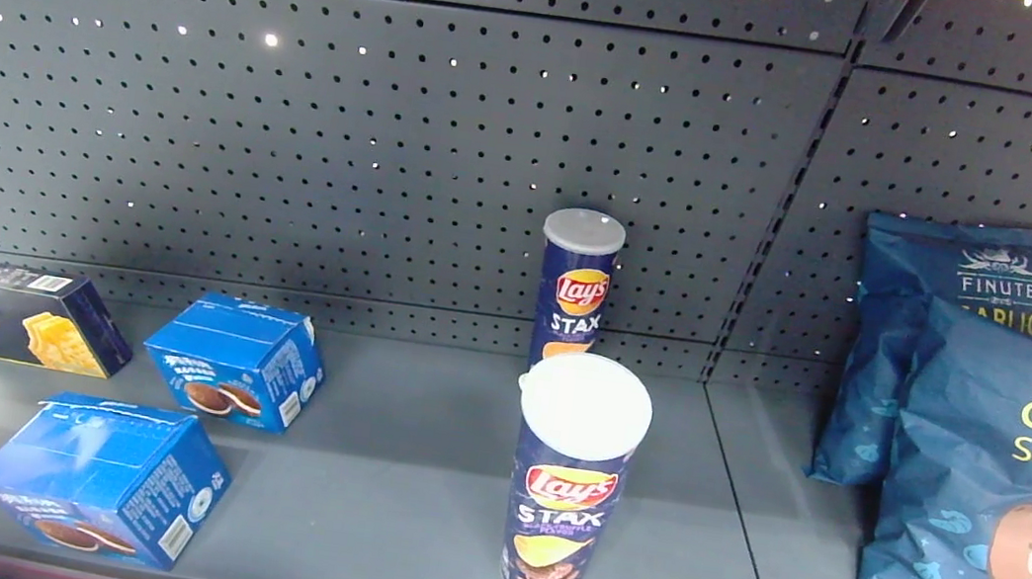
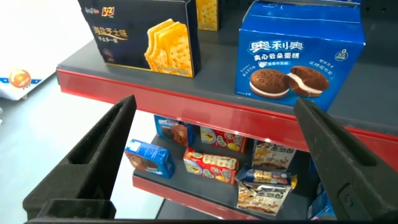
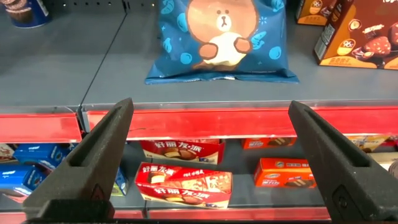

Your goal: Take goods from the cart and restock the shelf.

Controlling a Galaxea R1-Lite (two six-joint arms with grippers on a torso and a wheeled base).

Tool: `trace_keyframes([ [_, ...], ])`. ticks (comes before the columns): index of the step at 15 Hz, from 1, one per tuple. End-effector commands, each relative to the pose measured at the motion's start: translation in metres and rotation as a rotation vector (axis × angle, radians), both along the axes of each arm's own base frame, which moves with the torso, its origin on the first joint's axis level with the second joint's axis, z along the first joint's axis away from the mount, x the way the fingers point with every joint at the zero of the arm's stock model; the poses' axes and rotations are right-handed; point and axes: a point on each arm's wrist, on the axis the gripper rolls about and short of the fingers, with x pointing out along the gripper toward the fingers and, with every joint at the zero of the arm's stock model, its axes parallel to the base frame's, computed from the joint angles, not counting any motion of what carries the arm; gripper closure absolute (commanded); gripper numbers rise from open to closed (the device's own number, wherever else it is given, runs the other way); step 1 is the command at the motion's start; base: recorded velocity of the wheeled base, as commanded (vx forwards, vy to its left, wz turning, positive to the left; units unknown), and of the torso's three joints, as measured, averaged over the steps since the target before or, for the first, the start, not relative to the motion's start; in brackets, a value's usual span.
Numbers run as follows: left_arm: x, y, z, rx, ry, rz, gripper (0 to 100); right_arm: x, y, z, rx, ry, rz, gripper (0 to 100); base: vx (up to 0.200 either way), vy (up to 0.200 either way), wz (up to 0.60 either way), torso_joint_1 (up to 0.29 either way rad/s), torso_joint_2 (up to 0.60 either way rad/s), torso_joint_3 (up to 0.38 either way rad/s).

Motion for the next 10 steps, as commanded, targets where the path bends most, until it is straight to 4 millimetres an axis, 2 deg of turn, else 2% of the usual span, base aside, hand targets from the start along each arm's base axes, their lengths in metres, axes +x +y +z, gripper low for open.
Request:
trace_keyframes([
  [1, -0.0001, 0.0, 0.0001, 0.0, -0.001, 0.0, 0, 0.0001, 0.0, 0.0, 0.001, 0.001, 0.0, 0, 0.0, 0.0, 0.0, 0.0, 0.0, 0.0],
  [6, 0.0057, 0.0036, 0.0017, -0.026, 0.084, -0.082, 0, 0.0001, 0.0, 0.0, 0.001, 0.001, 0.0, 0, 0.0, 0.0, 0.0, 0.0, 0.0, 0.0],
  [8, 0.0072, 0.0064, 0.0019, -0.025, 0.109, -0.242, 0, 0.0001, 0.0, 0.0, 0.001, 0.001, 0.0, 0, 0.0, 0.0, 0.0, 0.0, 0.0, 0.0],
  [10, 0.007, 0.0069, 0.0024, -0.02, 0.097, -0.277, 0, 0.0001, 0.0, 0.0, 0.001, 0.001, 0.0, 0, 0.0, 0.0, 0.0, 0.0, 0.0, 0.0],
])
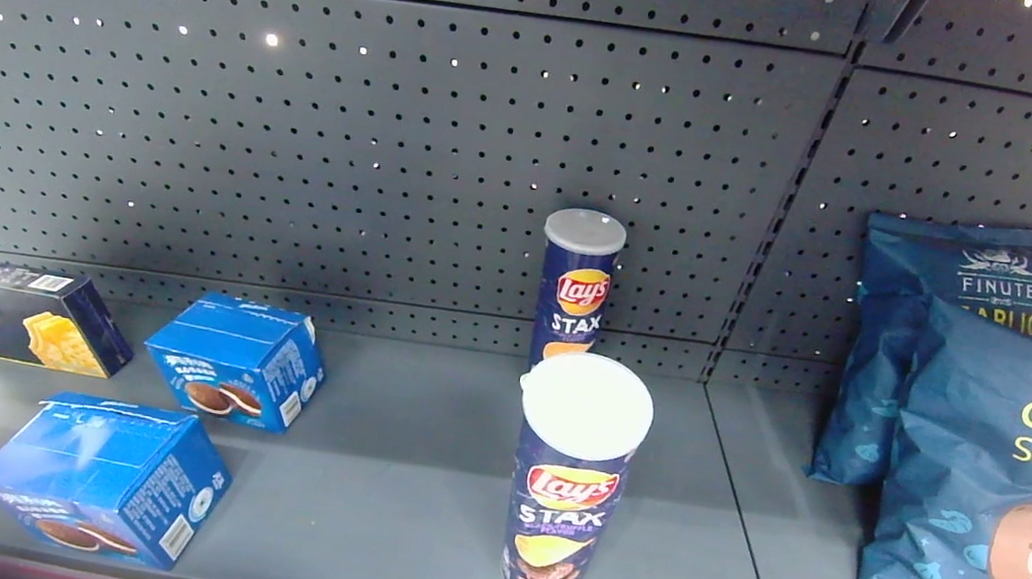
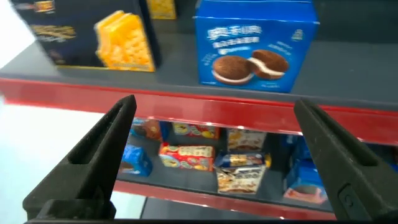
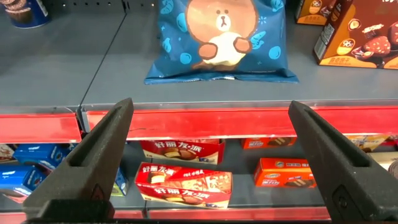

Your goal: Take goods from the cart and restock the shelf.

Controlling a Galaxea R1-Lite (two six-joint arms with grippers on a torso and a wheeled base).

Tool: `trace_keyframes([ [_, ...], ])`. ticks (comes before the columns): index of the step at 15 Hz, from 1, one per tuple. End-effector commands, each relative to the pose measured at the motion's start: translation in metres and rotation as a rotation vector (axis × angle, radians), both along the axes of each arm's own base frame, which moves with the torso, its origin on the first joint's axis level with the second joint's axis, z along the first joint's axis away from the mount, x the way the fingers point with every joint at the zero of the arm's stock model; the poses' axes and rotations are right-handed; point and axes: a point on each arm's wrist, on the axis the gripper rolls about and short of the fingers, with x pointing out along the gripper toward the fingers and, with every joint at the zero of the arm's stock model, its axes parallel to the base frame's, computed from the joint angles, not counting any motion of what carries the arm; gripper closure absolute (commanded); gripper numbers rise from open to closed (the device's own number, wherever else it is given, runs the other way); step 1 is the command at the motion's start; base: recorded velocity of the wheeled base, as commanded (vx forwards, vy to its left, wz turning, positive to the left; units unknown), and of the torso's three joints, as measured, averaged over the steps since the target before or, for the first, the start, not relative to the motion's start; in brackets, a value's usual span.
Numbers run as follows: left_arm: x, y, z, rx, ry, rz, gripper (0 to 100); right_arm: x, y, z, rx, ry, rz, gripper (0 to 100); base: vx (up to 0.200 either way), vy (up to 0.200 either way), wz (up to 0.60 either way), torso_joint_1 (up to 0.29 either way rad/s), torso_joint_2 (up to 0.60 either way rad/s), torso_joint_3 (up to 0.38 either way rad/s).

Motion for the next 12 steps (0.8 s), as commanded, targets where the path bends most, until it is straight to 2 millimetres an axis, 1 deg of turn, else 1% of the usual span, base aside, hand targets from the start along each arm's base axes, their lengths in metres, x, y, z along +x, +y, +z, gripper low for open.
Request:
trace_keyframes([
  [1, 0.0008, 0.0016, 0.0002, 0.001, 0.008, -0.097, 0, 0.0001, 0.0, 0.0, 0.0, 0.002, 0.0, 0, 0.0, 0.0, 0.0, 0.0, 0.0, 0.0],
  [3, -0.0024, 0.0022, -0.0004, 0.004, -0.035, -0.134, 0, 0.0001, 0.0, 0.0, 0.0, 0.002, 0.0, 0, 0.0, 0.0, 0.0, 0.0, 0.0, 0.0],
  [5, -0.0064, 0.0022, -0.0019, 0.004, -0.087, -0.125, 0, 0.0001, 0.0, 0.0, 0.0, 0.002, 0.0, 0, 0.0, 0.0, 0.0, 0.0, 0.0, 0.0],
  [12, -0.0064, 0.0022, -0.0019, 0.004, -0.087, -0.126, 0, 0.0001, 0.0, 0.0, 0.0, 0.002, 0.0, 0, 0.0, 0.0, 0.0, 0.0, 0.0, 0.0],
])
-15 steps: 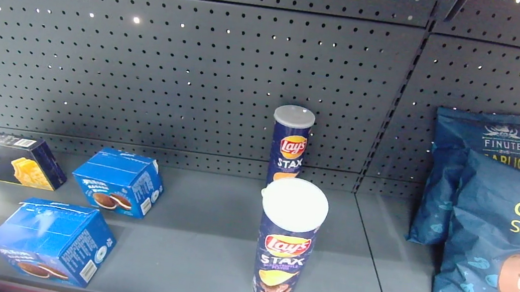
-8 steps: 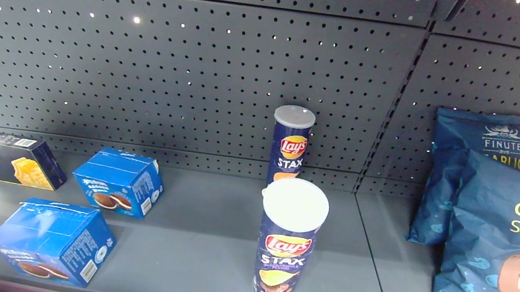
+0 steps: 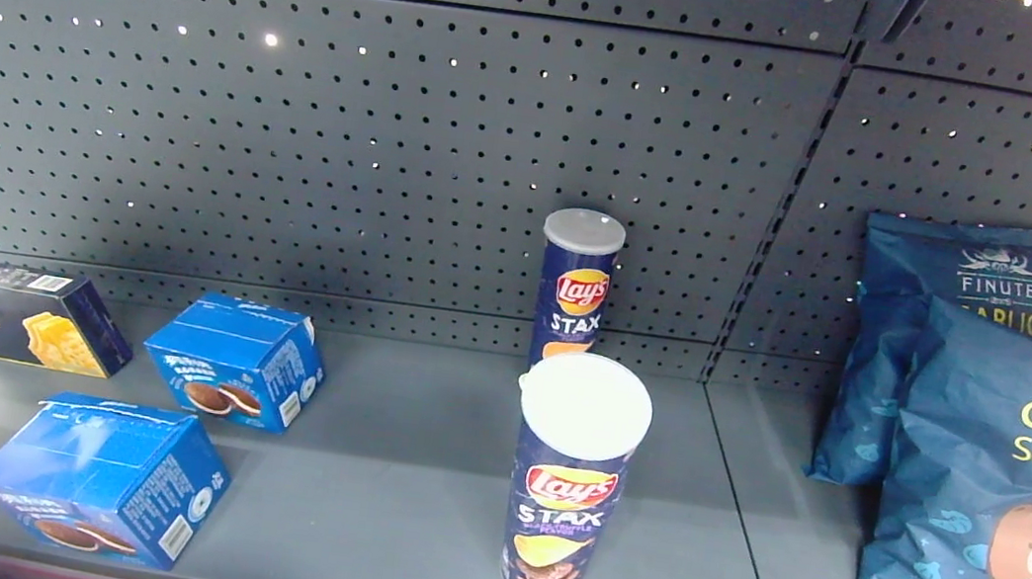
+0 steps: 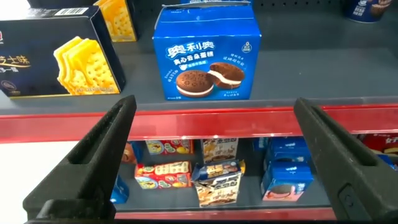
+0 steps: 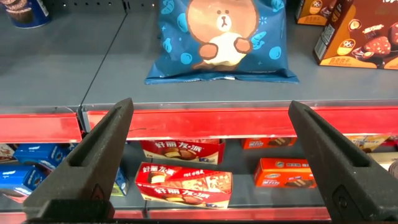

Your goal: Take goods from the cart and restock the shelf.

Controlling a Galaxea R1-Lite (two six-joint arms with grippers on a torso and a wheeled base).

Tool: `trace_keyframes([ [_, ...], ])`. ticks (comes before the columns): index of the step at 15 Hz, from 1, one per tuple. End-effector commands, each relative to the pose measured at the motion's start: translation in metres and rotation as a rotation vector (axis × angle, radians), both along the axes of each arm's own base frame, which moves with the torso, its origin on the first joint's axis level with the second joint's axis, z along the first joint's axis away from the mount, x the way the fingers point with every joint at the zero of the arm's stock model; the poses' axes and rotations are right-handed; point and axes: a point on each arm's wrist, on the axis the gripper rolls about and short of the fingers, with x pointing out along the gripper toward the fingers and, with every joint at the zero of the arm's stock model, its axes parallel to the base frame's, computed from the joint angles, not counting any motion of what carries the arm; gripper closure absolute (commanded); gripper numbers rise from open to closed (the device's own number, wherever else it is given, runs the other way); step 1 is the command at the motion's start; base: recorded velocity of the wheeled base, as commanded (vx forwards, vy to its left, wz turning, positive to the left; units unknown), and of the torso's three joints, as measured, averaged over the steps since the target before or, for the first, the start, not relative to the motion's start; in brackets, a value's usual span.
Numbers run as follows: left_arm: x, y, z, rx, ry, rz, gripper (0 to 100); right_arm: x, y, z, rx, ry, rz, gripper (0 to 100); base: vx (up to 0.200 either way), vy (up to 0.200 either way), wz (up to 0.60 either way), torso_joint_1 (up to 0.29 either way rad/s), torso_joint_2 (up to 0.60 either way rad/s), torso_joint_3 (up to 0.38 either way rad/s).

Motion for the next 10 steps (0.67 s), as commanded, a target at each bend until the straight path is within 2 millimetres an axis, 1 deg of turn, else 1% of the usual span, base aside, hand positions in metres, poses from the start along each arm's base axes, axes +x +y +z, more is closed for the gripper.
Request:
trace_keyframes([
  [1, -0.0002, 0.0, -0.0001, 0.0, -0.003, 0.0, 0, 0.0001, 0.0, 0.0, 0.0, 0.001, 0.0, 0, 0.0, 0.0, 0.0, 0.0, 0.0, 0.0],
  [10, -0.0002, 0.0, -0.0001, 0.001, -0.003, 0.0, 0, 0.0001, 0.0, 0.0, 0.0, 0.001, 0.0, 0, 0.0, 0.0, 0.0, 0.0, 0.0, 0.0],
])
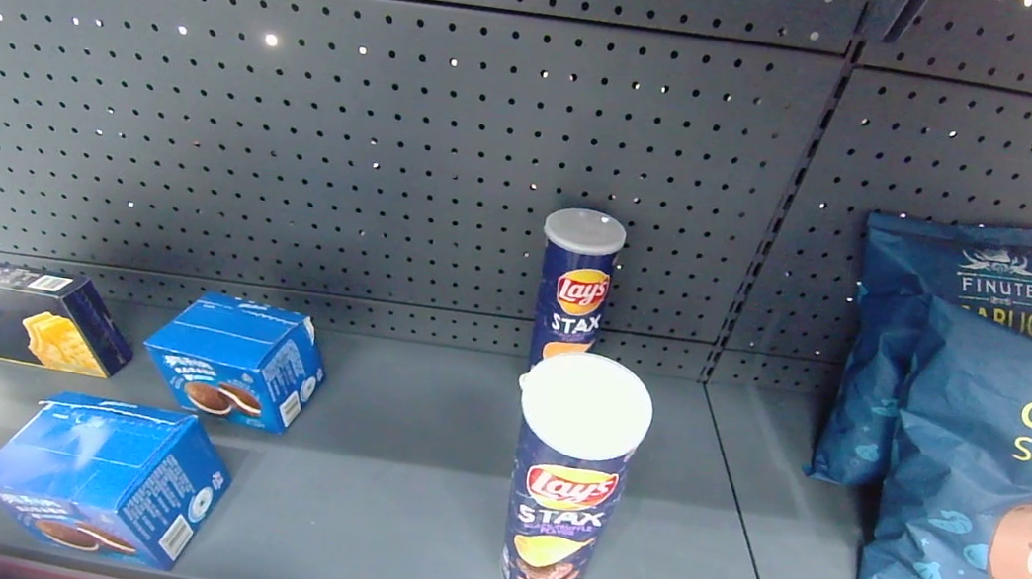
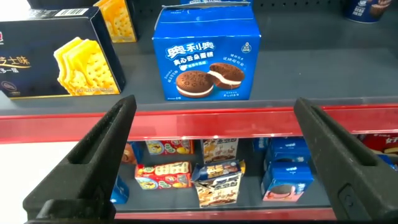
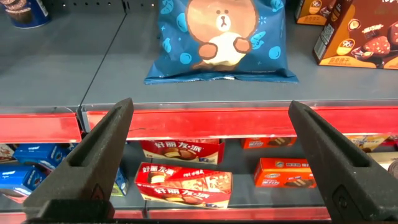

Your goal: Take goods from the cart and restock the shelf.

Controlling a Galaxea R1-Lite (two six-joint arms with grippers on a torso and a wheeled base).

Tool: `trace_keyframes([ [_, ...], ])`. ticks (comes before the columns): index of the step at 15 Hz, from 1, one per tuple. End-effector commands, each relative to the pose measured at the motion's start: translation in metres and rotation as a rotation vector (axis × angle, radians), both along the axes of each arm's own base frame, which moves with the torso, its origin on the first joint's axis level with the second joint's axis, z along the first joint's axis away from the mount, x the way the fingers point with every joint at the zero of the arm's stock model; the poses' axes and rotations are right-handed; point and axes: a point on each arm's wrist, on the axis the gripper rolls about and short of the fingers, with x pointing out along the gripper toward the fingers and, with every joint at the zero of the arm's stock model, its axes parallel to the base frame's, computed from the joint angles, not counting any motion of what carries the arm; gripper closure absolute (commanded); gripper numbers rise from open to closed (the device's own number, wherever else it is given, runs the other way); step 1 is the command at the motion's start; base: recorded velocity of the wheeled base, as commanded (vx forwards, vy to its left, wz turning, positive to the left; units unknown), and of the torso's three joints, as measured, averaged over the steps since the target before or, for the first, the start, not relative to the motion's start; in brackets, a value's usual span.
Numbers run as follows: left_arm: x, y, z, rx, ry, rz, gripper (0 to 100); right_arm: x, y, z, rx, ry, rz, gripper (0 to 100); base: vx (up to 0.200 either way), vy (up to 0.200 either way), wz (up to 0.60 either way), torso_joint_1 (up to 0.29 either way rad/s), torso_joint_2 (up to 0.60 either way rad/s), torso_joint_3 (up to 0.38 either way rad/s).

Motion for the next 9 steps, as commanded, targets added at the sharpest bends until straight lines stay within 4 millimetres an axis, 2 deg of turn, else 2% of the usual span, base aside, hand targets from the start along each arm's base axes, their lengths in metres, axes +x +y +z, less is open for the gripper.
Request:
trace_keyframes([
  [1, -0.0001, 0.0, -0.0001, 0.0, -0.001, 0.0, 0, 0.0001, 0.0, 0.0, 0.0, 0.001, 0.0, 0, 0.0, 0.0, 0.0, 0.0, 0.0, 0.0],
  [9, -0.0001, 0.0, -0.0001, -0.002, -0.001, 0.0, 0, 0.0001, 0.0, -0.0001, -0.002, 0.003, 0.002, 0, 0.0, 0.0, 0.0, 0.0, 0.0, 0.0],
])
